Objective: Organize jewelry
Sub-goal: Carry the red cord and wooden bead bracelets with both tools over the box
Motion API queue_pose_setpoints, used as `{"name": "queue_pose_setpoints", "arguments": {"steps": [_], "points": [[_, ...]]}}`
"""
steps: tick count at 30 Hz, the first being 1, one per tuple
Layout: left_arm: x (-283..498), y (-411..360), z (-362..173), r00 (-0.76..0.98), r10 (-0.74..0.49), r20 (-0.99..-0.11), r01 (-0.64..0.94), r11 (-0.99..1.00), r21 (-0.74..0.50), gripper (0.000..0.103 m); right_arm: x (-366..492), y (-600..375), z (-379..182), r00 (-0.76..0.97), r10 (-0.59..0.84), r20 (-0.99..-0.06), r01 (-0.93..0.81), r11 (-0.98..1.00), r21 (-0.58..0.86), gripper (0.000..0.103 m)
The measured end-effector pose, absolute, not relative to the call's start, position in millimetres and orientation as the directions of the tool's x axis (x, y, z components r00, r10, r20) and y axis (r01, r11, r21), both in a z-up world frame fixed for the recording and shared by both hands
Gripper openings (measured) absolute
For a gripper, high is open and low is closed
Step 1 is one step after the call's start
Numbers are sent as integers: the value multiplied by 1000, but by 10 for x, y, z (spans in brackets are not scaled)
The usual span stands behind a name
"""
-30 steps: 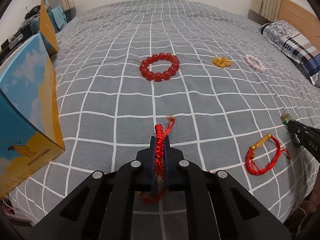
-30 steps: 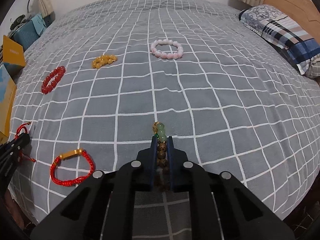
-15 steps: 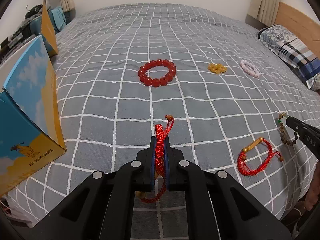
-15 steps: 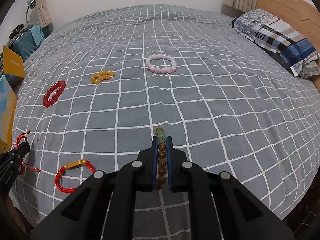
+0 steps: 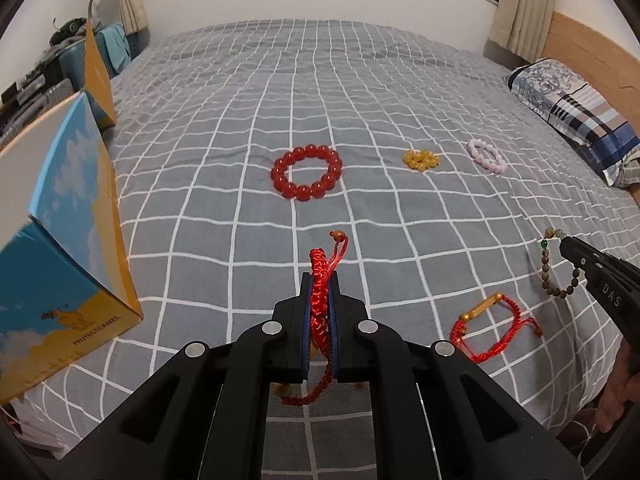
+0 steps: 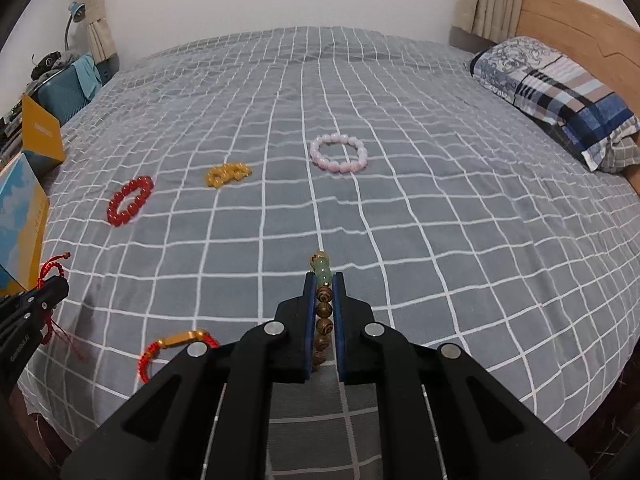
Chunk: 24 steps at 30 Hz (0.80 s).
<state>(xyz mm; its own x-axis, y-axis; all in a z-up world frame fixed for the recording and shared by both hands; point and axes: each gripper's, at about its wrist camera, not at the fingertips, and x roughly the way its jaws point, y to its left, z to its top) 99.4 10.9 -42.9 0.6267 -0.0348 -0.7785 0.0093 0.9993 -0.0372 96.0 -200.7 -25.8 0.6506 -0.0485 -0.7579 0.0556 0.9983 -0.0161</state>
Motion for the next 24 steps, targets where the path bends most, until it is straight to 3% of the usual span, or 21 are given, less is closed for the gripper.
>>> {"name": "queue_pose_setpoints", "arguments": {"steps": [12, 24], "points": [[1019, 233, -68, 648, -51, -760, 9, 998, -60, 6, 1010, -1796, 53, 678, -53, -733, 36, 999, -39, 7], [1054, 683, 595, 708, 24, -706, -68, 997, -34, 6, 1191, -1339, 590, 728, -2, -685, -21, 999, -25, 7]]}}
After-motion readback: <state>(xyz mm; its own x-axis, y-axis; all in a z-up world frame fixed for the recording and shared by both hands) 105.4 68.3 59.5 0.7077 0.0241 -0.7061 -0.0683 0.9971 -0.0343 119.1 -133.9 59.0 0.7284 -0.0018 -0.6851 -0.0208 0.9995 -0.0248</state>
